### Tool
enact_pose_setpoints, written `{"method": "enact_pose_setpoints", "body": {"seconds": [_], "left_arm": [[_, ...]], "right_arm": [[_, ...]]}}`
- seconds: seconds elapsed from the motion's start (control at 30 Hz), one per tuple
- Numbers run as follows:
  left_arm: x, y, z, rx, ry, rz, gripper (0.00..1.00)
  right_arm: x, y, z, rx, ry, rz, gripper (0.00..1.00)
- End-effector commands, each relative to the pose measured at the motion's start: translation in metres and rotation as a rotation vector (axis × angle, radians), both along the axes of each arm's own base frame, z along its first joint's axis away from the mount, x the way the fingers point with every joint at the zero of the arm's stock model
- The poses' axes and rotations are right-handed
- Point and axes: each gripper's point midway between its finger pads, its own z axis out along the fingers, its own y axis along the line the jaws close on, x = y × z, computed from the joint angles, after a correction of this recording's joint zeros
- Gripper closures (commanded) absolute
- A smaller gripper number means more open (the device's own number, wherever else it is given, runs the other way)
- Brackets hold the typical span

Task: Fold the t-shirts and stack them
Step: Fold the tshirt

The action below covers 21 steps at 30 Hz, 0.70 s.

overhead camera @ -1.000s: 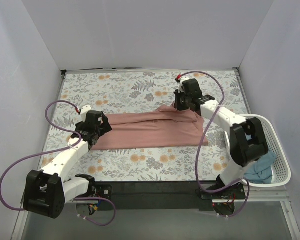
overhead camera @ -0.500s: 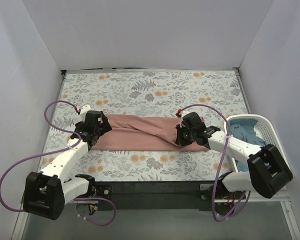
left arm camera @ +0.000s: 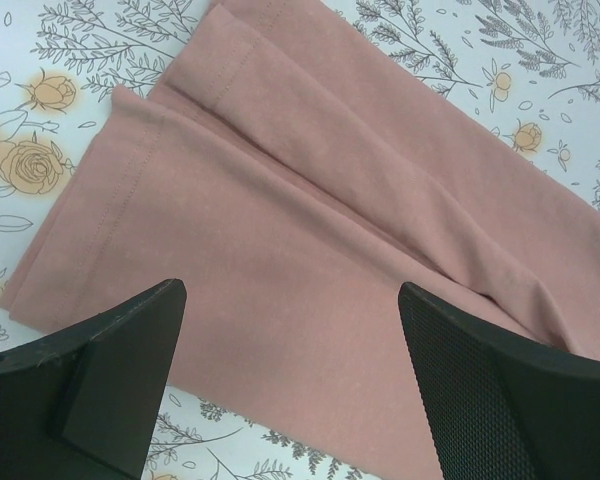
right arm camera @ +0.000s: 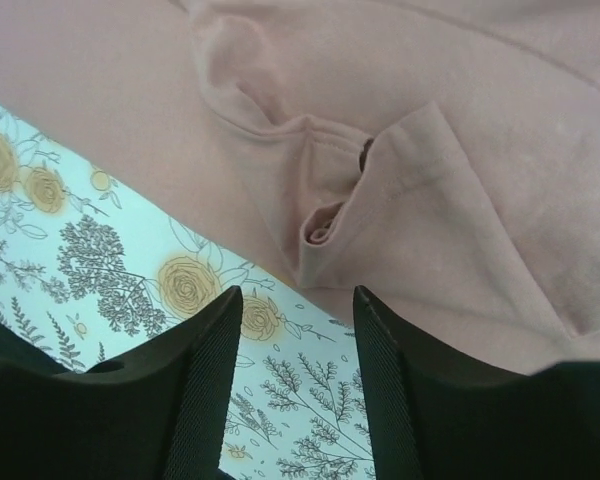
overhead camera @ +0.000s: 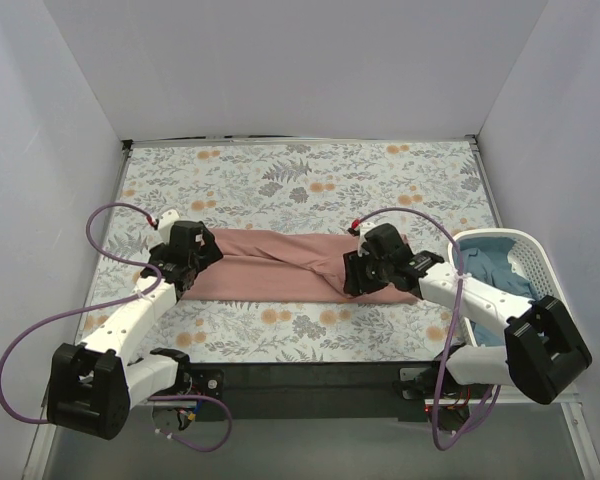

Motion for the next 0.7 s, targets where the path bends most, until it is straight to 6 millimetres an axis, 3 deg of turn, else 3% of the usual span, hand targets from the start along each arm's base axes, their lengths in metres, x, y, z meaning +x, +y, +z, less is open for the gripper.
{"method": "enact_pose_setpoints", "body": {"seconds": [0.0,0.07,0.13,0.17,0.23,0.27,0.3,0.33,0.37,0.4,0.43,0.47,0.5,0.6,0.63,0.67], "left_arm": [[0.014,0.008,0.018,-0.042,-0.059,0.081,0.13],[0.026,0.015,0.027,-0.07,-0.079,0.128,0.13],[0.036,0.025,0.021,-0.072,-0.047,0.166,0.13],[0.048,0.026,0.03,-0.081,-0.062,0.181,0.12],[0.052,0.031,0.017,-0.077,0.007,0.211,0.13],[0.056,0.032,0.019,-0.075,0.014,0.217,0.13],[0.058,0.032,0.021,-0.08,0.011,0.221,0.13],[0.057,0.031,0.021,-0.086,0.01,0.219,0.12],[0.055,0.028,0.021,-0.096,0.01,0.209,0.12],[0.047,0.028,0.013,-0.092,0.025,0.199,0.12],[0.044,0.028,0.013,-0.091,0.019,0.19,0.12],[0.04,0.028,0.017,-0.091,0.003,0.183,0.12],[0.029,0.028,0.007,-0.091,0.027,0.171,0.12],[0.015,0.021,0.008,-0.108,0.018,0.119,0.12],[0.005,0.02,-0.002,-0.112,0.038,0.11,0.12],[0.002,0.018,0.004,-0.121,0.013,0.098,0.12]], "right_arm": [[0.025,0.02,0.051,0.054,-0.16,0.084,0.44],[0.039,0.031,0.063,0.055,-0.196,0.12,0.42],[0.047,0.046,0.063,0.081,-0.193,0.156,0.41],[0.057,0.057,0.076,0.111,-0.225,0.18,0.41],[0.066,0.08,0.09,0.186,-0.257,0.241,0.41],[0.071,0.09,0.082,0.192,-0.234,0.267,0.38],[0.083,0.105,0.101,0.233,-0.27,0.296,0.34],[0.084,0.118,0.107,0.28,-0.264,0.344,0.32],[0.088,0.129,0.095,0.286,-0.233,0.366,0.32],[0.097,0.142,0.109,0.321,-0.263,0.387,0.31],[0.098,0.151,0.109,0.345,-0.256,0.412,0.31],[0.105,0.162,0.097,0.351,-0.242,0.425,0.3],[0.108,0.169,0.095,0.362,-0.236,0.434,0.3],[0.119,0.199,0.088,0.417,-0.217,0.474,0.28],[0.123,0.211,0.082,0.435,-0.201,0.492,0.27],[0.122,0.22,0.079,0.443,-0.193,0.507,0.27]]}}
